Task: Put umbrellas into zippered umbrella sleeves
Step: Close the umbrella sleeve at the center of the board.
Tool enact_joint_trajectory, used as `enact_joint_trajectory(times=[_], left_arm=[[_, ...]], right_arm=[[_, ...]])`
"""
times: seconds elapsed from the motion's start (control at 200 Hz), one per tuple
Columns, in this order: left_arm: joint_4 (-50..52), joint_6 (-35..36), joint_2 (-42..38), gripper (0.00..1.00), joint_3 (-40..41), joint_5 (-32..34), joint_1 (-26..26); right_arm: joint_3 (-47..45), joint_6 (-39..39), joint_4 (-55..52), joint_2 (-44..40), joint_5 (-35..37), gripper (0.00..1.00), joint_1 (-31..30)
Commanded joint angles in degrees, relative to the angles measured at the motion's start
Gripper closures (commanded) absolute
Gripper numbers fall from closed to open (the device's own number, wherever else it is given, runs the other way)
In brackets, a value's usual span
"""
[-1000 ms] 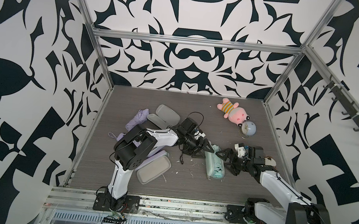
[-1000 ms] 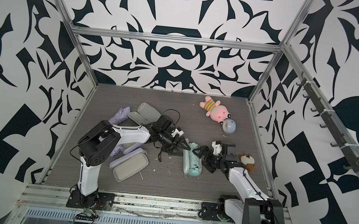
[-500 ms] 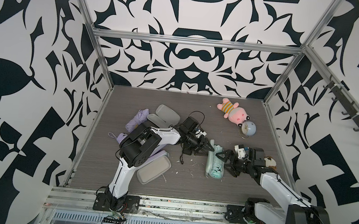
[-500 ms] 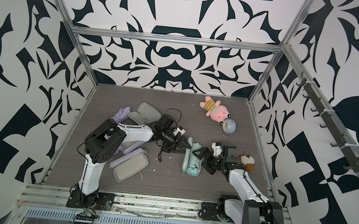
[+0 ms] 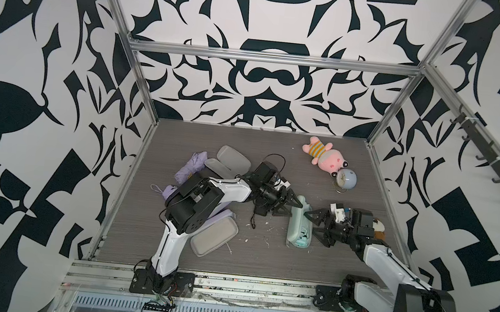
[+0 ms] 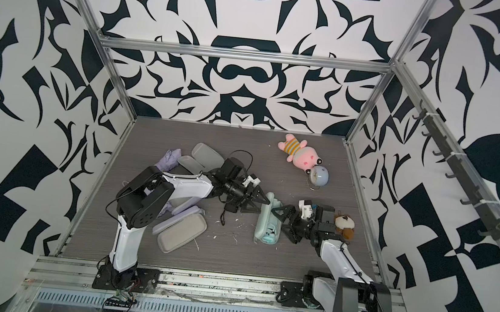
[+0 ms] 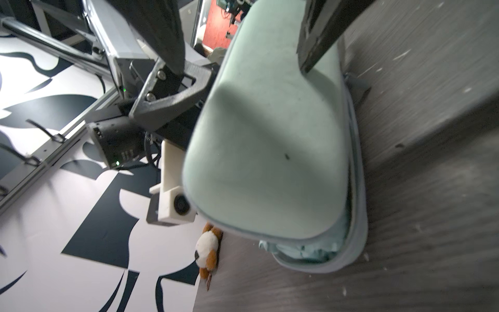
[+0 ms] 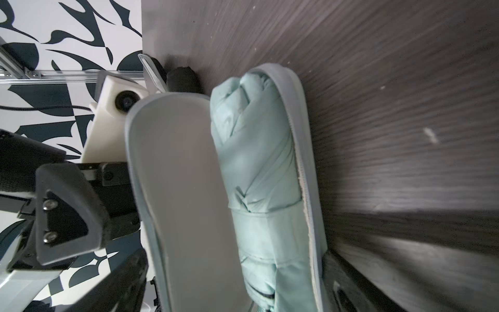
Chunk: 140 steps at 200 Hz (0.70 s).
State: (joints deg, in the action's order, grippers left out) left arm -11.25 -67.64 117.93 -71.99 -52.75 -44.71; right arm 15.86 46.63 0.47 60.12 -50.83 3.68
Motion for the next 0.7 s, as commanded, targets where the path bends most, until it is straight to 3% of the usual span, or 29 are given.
enact_joint_trajectory(times=[0.0,0.07,0.21,0.29,0.465,0.695], left_arm=[[-2.5,-0.4,-1.4,0.3,1.5,-0.6,-0.2],[-3.9,-1.4,0.1,0.35,1.8,-1.1,-0.2],[-5.8,-4.1,5.0,0.56,0.5,-2.1,-0.4],[-6.7,-4.4,5.1,0.59,-0.1,-2.1,-0.4],[2.9,0.8,5.3,0.6,-2.5,-0.9,-0.5],[4.1,0.9,6.4,0.6,-2.7,-0.4,-0.5]], right_arm=[[0.2,0.9,2.7,-1.8,-2.4,0.01,0.2],[0.5,0.1,1.8,-1.7,-2.5,0.01,0.2],[1.0,-1.1,-0.4,-2.2,-1.0,0.01,0.1],[1.8,-2.9,-3.9,-2.9,0.7,0.01,0.1],[3.5,-6.7,-8.8,-1.9,5.9,0.01,-1.3],[6.3,-9.2,-11.7,3.9,16.5,0.01,-8.9]])
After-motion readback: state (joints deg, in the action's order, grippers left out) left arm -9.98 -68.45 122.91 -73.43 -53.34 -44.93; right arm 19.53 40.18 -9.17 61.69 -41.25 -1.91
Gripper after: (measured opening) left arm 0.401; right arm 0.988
